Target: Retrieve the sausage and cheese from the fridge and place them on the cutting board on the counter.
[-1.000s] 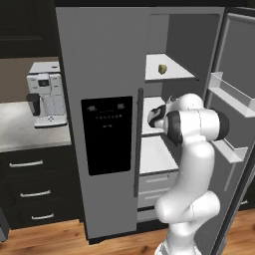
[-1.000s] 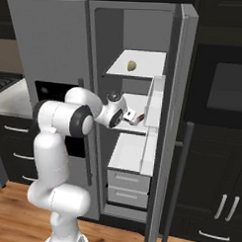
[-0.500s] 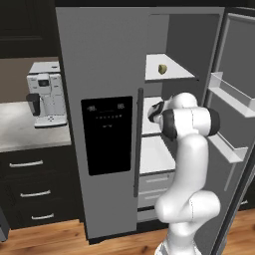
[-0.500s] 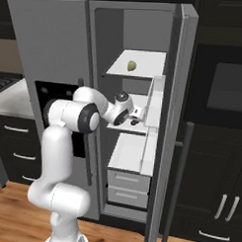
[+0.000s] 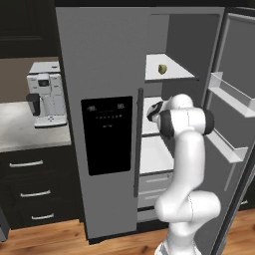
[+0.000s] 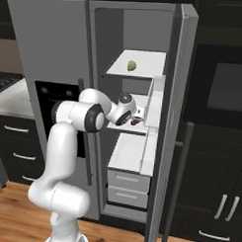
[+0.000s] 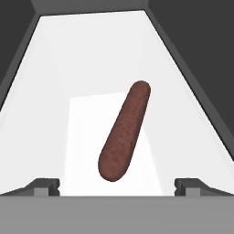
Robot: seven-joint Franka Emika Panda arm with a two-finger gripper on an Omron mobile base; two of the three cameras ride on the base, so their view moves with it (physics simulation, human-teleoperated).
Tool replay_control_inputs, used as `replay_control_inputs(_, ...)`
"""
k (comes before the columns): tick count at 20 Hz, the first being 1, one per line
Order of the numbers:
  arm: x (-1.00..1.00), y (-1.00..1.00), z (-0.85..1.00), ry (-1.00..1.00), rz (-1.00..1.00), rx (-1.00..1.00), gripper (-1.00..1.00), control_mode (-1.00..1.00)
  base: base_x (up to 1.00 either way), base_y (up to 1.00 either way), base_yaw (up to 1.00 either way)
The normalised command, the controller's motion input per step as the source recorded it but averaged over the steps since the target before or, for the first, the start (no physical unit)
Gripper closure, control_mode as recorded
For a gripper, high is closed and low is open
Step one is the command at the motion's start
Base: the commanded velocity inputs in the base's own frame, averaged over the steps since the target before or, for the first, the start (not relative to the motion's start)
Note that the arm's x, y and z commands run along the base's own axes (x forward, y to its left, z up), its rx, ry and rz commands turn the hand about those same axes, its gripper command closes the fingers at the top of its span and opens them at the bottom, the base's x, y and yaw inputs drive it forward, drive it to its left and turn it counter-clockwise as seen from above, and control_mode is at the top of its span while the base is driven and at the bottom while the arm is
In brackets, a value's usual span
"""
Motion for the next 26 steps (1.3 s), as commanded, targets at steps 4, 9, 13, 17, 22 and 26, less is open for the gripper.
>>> replay_control_inputs(4,0.42,-0.06,-0.02,0.0,0.0,-0.04,-1.0,-1.0,0.0,0.0,0.0)
replay_control_inputs(9,0.34,-0.03,-0.1,0.0,0.0,-0.03,-1.0,-1.0,0.0,0.0,0.0)
replay_control_inputs(13,0.3,-0.01,-0.09,0.0,0.0,-0.01,-1.0,-1.0,0.0,0.0,0.0)
replay_control_inputs(17,0.23,0.0,-0.15,0.0,0.0,0.0,-1.0,-1.0,0.0,0.0,0.0)
replay_control_inputs(22,0.17,0.0,-0.18,0.01,0.0,0.0,-1.0,-1.0,0.0,0.0,0.0)
replay_control_inputs(26,0.07,-0.03,-0.26,0.02,0.0,-0.01,-1.0,-1.0,0.0,0.0,0.0)
